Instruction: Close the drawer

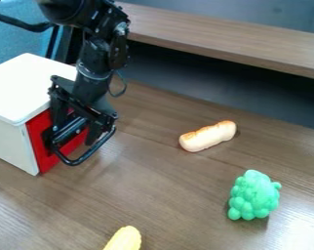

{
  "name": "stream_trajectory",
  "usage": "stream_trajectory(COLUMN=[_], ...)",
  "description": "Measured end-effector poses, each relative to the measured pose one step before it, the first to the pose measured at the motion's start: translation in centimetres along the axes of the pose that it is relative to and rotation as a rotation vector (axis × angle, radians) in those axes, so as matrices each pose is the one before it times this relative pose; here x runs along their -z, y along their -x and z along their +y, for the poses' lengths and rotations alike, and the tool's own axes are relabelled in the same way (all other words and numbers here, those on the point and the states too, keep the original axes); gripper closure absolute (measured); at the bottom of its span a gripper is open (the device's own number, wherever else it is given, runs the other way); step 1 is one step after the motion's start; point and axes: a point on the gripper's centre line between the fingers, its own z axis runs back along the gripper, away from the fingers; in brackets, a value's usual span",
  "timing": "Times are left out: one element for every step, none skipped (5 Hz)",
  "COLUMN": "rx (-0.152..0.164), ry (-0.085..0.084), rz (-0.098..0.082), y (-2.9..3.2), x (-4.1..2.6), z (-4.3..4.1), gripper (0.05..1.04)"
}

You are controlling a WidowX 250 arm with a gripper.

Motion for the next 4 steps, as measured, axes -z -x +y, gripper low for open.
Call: stream_trajectory(rx=[-0.0051, 0.0379, 0.0271, 0.0306], ry=[-0.0035, 0.0546, 0.0619, 0.0916], rz=[-0.0062, 0.0044, -0.0395, -0.0004], y=[-0.099, 0.307, -0.049, 0.333], x=[-0.156, -0.061, -1.917, -1.73], z=[-0.282, -1.709, -1.943, -2.637], gripper=[0.084, 0.084, 0.084, 0.084])
